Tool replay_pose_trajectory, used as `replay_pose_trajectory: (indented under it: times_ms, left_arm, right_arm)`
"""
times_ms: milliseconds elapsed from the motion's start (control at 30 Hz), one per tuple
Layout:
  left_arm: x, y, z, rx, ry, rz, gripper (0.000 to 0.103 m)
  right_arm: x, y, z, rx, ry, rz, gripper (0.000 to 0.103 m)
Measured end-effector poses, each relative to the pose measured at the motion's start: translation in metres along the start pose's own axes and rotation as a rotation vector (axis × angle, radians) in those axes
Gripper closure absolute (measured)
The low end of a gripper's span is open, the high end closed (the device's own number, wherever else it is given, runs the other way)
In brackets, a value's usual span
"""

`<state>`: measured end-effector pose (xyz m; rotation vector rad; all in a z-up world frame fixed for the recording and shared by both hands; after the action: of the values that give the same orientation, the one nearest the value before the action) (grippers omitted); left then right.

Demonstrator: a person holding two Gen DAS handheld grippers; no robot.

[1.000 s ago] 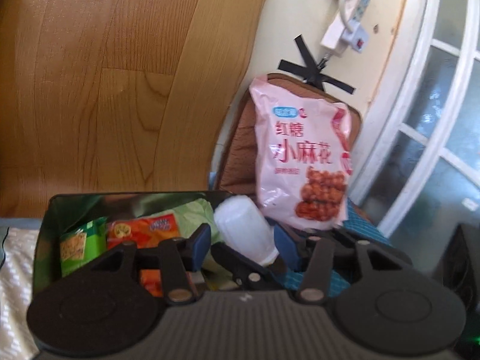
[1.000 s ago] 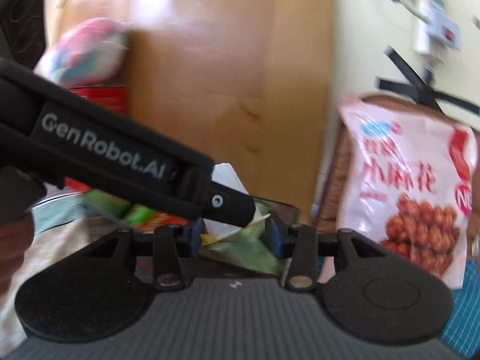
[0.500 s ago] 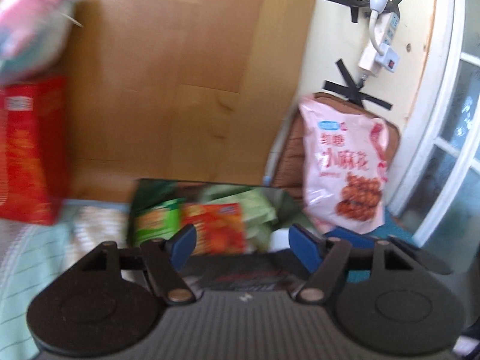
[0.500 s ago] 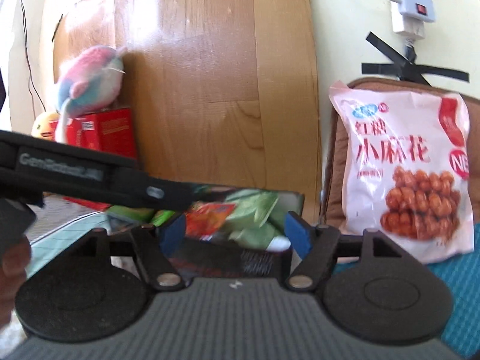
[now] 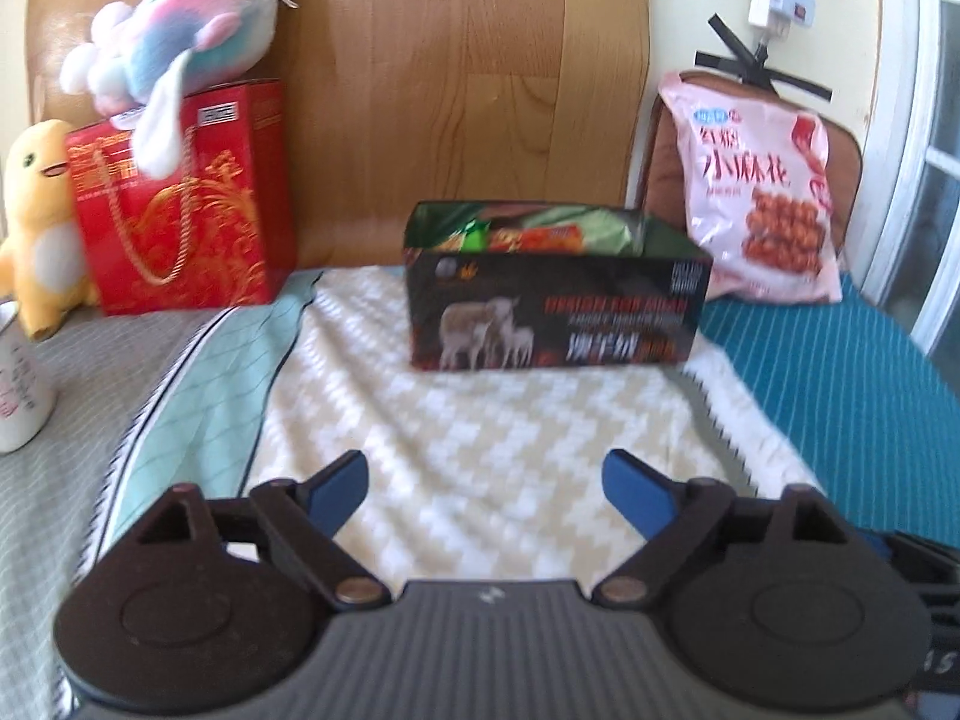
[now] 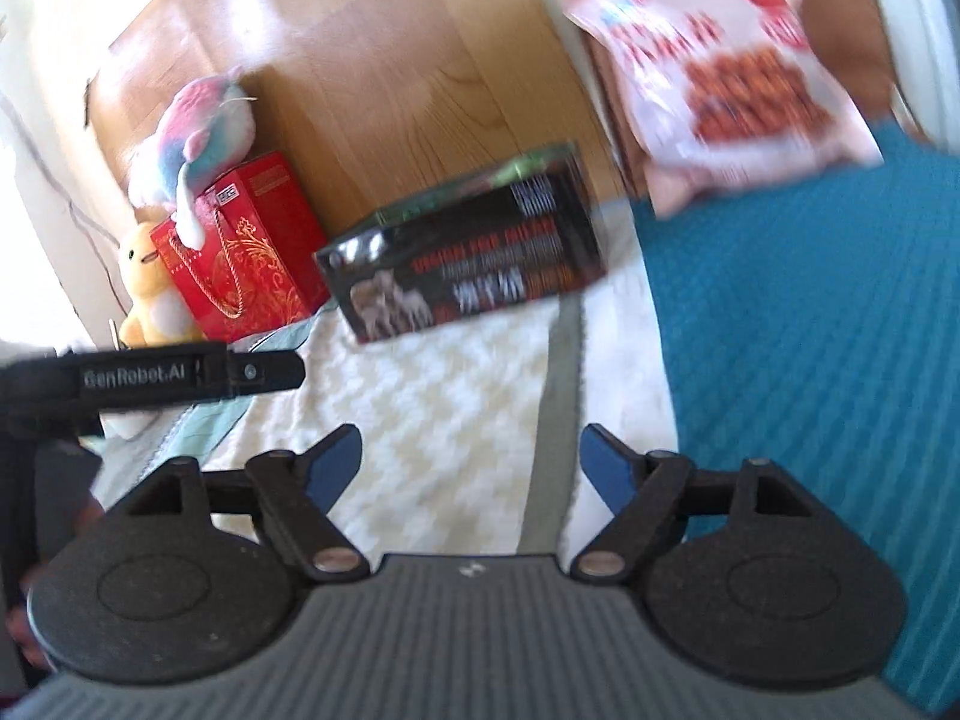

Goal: Organize snacks

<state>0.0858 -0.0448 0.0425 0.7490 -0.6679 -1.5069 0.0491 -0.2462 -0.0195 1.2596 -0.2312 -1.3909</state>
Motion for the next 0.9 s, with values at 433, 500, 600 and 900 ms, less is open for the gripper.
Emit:
replay_pose_trajectory:
  times_ms: [433,500,600,900]
  left_arm:
    - [-0.02,-0.038,0.03,-0.003,0.068,0.016,0.0]
    - [-0.023,-0.039,0.032,0.0,0.073,0.023,0.0]
    - [-0.025,-0.041,0.035,0.003,0.083,0.023,0.0]
    - [-0.023,-0.042,0.035,0.045,0.148,0.002,0.0]
  right_arm:
    - [-0.026,-0.024,0.028,0.066,-0.026,-0.028,0.018]
    - [-0.03,-0.024,0.03,0.071,-0.029,-0.018,0.018]
    - [-0.034,-0.022,0.033,0.079,-0.027,-0.009,0.016]
    - [-0.029,-0.018,0.035,0.094,-0.044,-0.021,0.008]
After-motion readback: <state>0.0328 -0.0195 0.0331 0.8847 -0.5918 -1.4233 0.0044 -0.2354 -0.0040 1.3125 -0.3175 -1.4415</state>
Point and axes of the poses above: each gripper's, at about its wrist camera, not at the fingertips, and z roughly against the way its jaws point, x to its right, y to its top, the point moved 2 cm from there along -z, roughly the way its jaws point, and after that the axes turned 9 degrees about y, right-handed, at the moved point
